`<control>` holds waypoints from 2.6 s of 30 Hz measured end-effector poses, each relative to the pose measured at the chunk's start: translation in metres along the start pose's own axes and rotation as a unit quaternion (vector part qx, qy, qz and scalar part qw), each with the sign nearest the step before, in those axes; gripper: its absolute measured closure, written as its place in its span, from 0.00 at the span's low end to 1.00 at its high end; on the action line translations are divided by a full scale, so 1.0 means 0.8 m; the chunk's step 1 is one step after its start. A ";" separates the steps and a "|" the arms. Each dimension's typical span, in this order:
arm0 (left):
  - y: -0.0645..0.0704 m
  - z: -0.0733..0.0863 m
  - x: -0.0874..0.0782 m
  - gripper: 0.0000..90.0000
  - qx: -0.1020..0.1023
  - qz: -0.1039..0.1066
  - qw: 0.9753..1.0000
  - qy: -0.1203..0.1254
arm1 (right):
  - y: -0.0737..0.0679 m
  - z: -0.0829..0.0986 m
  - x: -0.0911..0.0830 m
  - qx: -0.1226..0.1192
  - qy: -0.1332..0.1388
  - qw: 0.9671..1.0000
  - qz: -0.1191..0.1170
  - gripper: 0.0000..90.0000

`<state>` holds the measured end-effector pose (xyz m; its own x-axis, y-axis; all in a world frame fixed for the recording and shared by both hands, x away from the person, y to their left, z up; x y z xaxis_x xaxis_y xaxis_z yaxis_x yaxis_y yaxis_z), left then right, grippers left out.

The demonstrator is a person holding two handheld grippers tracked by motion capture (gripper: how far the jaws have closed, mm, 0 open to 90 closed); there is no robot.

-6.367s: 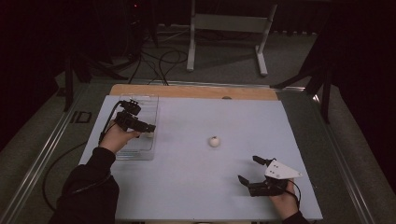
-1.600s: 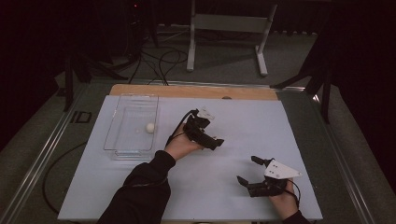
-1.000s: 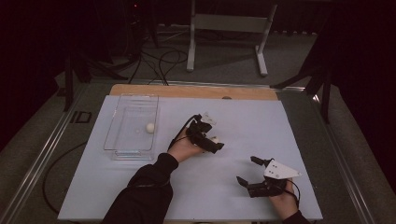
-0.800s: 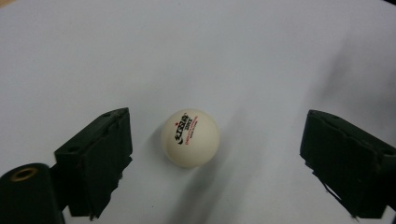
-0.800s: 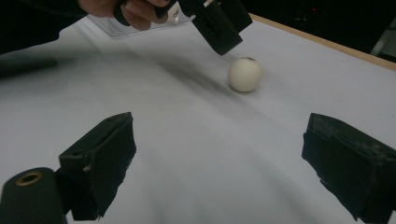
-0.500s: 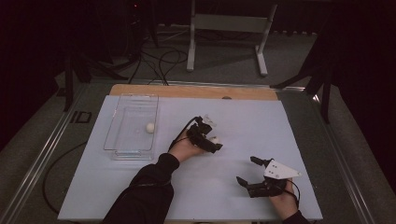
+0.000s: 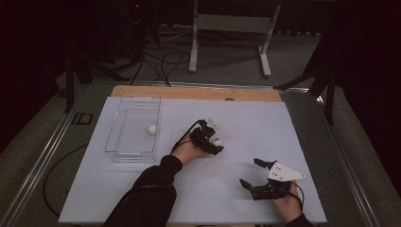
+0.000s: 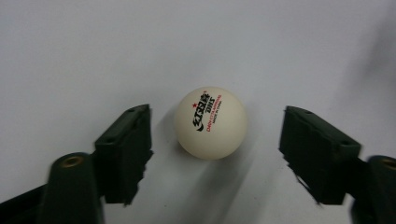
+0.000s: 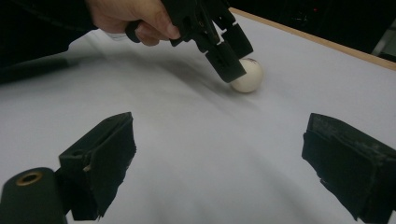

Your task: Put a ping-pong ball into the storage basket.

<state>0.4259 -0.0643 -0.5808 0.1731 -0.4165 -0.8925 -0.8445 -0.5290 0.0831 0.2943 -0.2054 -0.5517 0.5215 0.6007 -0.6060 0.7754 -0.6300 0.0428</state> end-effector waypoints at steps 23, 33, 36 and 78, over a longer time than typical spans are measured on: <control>0.001 -0.001 0.016 0.57 0.000 0.006 1.000 -0.013 | 0.000 0.000 0.001 0.001 0.000 1.000 -0.003 0.10; 0.006 -0.001 0.007 0.58 0.011 0.011 1.000 -0.019 | -0.001 0.001 0.001 0.001 -0.001 1.000 -0.003 0.10; 0.009 0.001 0.004 0.58 0.019 0.015 0.999 -0.024 | 0.000 0.000 0.001 0.002 -0.001 1.000 -0.003 0.10; 0.038 0.020 -0.066 0.58 0.082 0.037 0.995 -0.042 | 0.000 0.000 0.001 0.002 -0.003 1.000 0.000 0.10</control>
<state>0.3832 -0.0466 -0.5384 0.0695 -0.3825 -0.9214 -0.9256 -0.3691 0.0834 0.2946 -0.2048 -0.5526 0.5193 0.5980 -0.6105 0.7740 -0.6319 0.0395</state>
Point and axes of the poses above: each handheld gripper's, and its own axes: x roughly forward along the jaws, z roughly out of its underside, y roughly to its right, the point moved 9 cm from there along x, roughly forward along the jaws, and after that the axes turned 14 degrees about -y, right-handed, at the moved point
